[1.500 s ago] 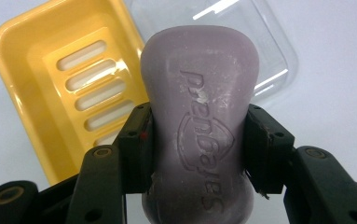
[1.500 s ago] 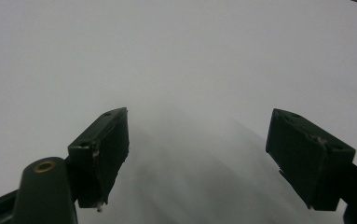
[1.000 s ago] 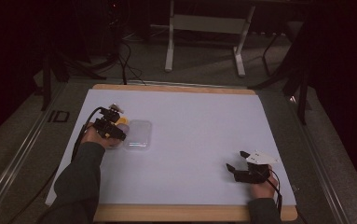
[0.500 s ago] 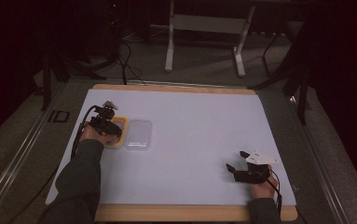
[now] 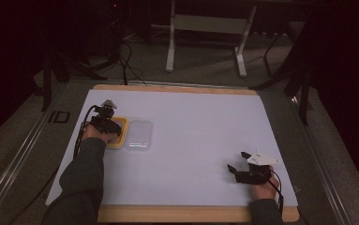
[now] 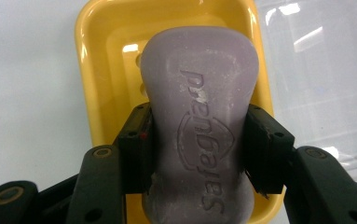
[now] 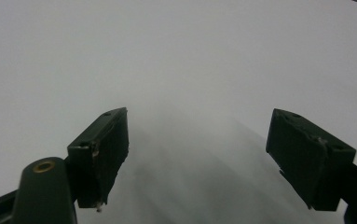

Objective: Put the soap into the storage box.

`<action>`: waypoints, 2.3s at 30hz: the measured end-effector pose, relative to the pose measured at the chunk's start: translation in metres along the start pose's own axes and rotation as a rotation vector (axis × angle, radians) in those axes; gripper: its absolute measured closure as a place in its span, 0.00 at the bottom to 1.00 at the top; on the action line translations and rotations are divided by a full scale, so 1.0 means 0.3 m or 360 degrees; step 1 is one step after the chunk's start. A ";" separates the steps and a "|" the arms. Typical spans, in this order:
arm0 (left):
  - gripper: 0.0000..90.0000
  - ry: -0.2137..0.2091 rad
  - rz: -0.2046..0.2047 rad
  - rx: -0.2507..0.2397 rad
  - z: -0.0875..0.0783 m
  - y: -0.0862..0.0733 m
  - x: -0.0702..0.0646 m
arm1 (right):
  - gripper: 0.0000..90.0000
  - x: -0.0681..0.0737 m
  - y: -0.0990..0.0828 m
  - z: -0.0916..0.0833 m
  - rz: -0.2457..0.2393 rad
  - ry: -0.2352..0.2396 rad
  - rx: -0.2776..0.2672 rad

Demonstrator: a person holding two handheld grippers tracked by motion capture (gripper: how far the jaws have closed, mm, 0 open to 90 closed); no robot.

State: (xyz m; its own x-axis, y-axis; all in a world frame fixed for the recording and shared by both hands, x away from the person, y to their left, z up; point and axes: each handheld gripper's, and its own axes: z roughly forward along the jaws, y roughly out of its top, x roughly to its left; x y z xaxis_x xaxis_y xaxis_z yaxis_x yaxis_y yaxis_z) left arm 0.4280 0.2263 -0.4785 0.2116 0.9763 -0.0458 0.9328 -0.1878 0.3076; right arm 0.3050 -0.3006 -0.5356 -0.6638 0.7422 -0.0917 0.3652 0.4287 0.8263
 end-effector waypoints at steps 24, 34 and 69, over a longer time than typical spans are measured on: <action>0.55 0.0041 -0.0045 0.0003 0.056 0.020 0.020 | 0.23 0.001 0.000 0.000 -0.0006 -0.0004 0.0001; 0.48 0.0003 -0.0053 -0.0035 0.044 0.017 0.029 | 0.23 0.002 0.000 0.000 -0.0014 -0.0006 0.0000; 0.47 -0.0047 0.0381 -0.0251 -0.103 -0.030 -0.102 | 0.23 0.002 0.000 0.000 -0.0008 -0.0009 0.0002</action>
State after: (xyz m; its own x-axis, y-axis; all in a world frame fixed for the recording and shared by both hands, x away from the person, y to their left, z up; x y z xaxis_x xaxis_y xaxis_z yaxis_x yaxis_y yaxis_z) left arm 0.4040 0.2014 -0.4504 0.4311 0.9021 0.0192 0.7986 -0.3914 0.4571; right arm 0.3046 -0.3002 -0.5357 -0.6621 0.7428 -0.0991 0.3626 0.4332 0.8251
